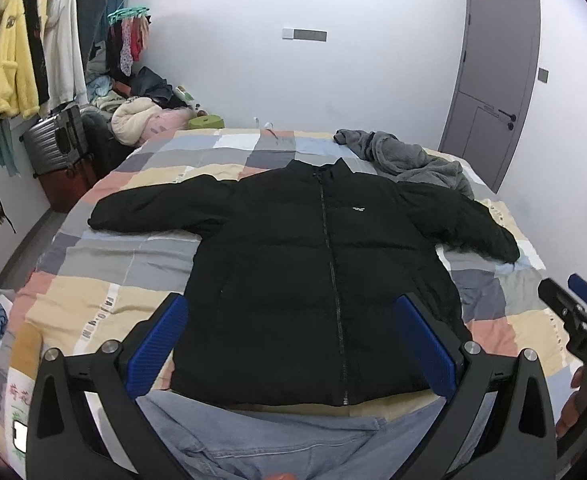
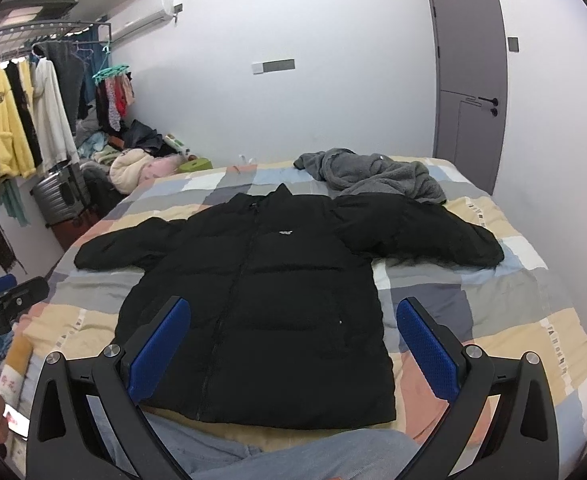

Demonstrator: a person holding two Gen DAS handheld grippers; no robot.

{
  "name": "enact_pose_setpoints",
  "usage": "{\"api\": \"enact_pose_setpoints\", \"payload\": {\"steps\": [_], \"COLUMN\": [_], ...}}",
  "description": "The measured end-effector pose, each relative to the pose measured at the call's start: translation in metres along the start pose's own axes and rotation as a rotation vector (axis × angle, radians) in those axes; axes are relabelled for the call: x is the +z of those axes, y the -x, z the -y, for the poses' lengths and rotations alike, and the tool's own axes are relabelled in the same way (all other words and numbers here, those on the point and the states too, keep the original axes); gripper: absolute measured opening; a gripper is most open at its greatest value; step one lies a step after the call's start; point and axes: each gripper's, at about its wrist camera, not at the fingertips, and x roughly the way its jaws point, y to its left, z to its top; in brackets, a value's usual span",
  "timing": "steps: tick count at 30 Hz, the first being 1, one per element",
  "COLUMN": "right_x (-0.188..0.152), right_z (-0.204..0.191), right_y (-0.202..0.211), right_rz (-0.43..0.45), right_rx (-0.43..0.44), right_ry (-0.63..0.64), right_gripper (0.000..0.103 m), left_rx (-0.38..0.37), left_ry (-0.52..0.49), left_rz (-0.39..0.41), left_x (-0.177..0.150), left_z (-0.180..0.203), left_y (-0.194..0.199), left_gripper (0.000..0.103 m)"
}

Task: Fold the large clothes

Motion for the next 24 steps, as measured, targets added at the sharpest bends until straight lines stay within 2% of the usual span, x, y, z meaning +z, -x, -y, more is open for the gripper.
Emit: {"api": "enact_pose_setpoints", "payload": {"steps": [9, 17, 24], "right_x": [-0.010, -0.021, -0.024], "right_z": [0.011, 0.017, 0.022], "right_y": [0.000, -0.006, -0.002], "right_rz": [0.030, 0.026, 0.029], "right_rx": [0.017, 0.014, 0.007], "right_ry": [-0.009, -0.012, -0.006], "right_gripper": [0.103, 0.103, 0.103], "left_rx": [0.022, 0.028, 0.018], "left_ry": [0.024, 0.010, 0.018], "left_rz": [0.054, 0.054, 0.063], "left_x": [-0.009, -0.015, -0.017], "left_z": [0.006, 0.020, 0.019], "left_y": [-0.005, -0.015, -0.009], "left_gripper": [0.103, 0.103, 0.103]}}
